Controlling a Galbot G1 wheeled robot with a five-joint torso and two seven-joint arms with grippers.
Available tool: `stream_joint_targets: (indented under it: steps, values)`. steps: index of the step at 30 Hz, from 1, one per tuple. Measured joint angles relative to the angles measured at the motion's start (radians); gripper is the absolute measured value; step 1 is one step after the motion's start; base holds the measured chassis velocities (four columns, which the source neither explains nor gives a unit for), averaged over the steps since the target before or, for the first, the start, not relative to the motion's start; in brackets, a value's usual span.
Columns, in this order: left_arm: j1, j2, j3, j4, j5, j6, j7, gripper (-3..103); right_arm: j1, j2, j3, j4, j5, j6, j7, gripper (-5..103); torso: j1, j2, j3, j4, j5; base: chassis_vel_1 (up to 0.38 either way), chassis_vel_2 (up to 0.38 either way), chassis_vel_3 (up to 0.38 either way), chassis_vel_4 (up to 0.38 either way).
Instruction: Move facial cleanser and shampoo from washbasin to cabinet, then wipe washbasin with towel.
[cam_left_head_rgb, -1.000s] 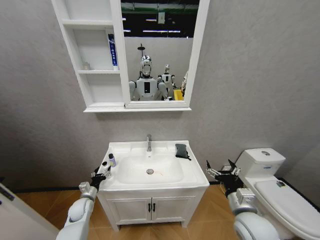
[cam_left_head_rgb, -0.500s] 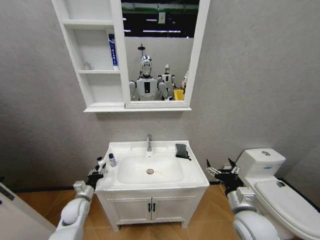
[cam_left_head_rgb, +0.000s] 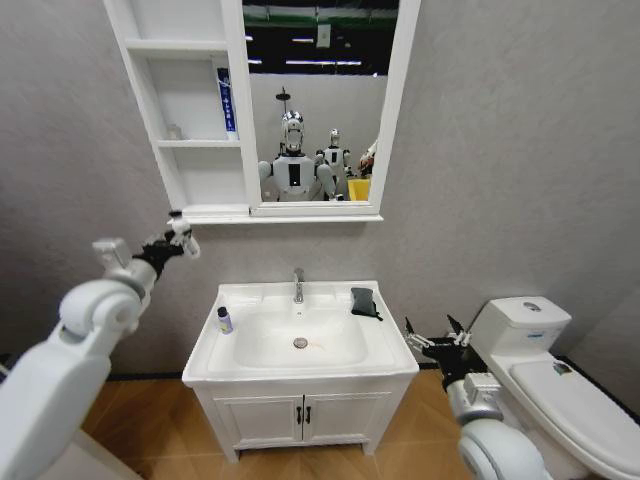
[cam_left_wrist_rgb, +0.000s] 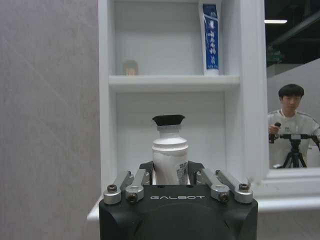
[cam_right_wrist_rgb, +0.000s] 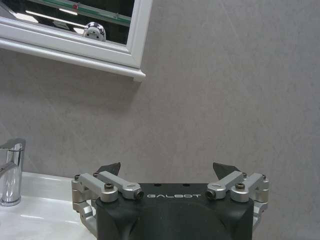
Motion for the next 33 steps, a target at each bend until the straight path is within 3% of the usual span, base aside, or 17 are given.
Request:
stream_joint_targets:
  steps: [2, 3, 5, 8, 10, 13, 16, 27, 33]
  values:
    - [-0.17, -0.006, 0.106, 0.134, 0.008, -0.006, 0.042, 36, 0.001, 0.005, 0.004, 0.001, 0.002, 0.001, 0.001, 100, 0.0, 0.0, 0.0, 0.0003, 0.0001, 0.0, 0.0, 0.0, 0.0]
    - [-0.17, -0.006, 0.106, 0.134, 0.008, -0.006, 0.042, 36, 0.001, 0.005, 0.004, 0.001, 0.002, 0.001, 0.001, 100, 0.0, 0.0, 0.0, 0.0003, 0.0001, 0.0, 0.0, 0.0, 0.0]
    - [-0.303, -0.034, 0.214, 0.268, 0.046, -0.03, 0.108, 36, 0.001, 0.007, 0.01, 0.003, 0.006, 0.001, 0.004, 100, 0.0, 0.0, 0.0, 0.0002, 0.0001, 0.0, 0.0, 0.0, 0.0]
    - [-0.376, -0.061, 0.273, 0.35, 0.072, -0.047, 0.144, 36, -0.002, 0.007, 0.015, 0.004, 0.007, 0.001, 0.004, 100, 0.0, 0.0, 0.0, 0.0001, -0.0003, 0.0, 0.0, 0.0, 0.0]
    - [-0.492, -0.122, 0.351, 0.496, 0.119, -0.077, 0.207, 36, -0.014, 0.01, 0.026, 0.005, 0.01, 0.005, 0.006, 100, 0.0, 0.0, 0.0, -0.0003, 0.0004, 0.0, 0.0, 0.0, 0.0]
    - [-0.542, -0.159, 0.38, 0.574, 0.132, -0.087, 0.224, 36, -0.02, 0.012, 0.033, 0.005, 0.012, 0.008, 0.006, 100, 0.0, 0.0, 0.0, -0.0006, 0.0004, 0.0, 0.0, 0.0, 0.0]
    - [-0.61, -0.235, 0.414, 0.745, 0.199, -0.155, 0.261, 36, -0.02, 0.014, 0.04, 0.005, 0.019, 0.014, 0.007, 100, 0.0, 0.0, 0.0, -0.0003, 0.0004, 0.0, 0.0, 0.0, 0.0]
    - [-0.609, -0.265, 0.405, 0.845, 0.253, -0.174, 0.274, 32, -0.017, 0.007, 0.045, 0.001, 0.023, 0.02, 0.006, 100, 0.0, 0.0, 0.0, 0.0003, 0.0001, 0.0, 0.0, 0.0, 0.0]
    - [-0.609, -0.277, 0.403, 0.843, 0.252, -0.168, 0.267, 47, -0.018, 0.008, 0.049, -0.003, 0.023, 0.024, 0.003, 100, 0.0, 0.0, 0.0, -0.0002, 0.0005, 0.0, 0.0, 0.0, 0.0]
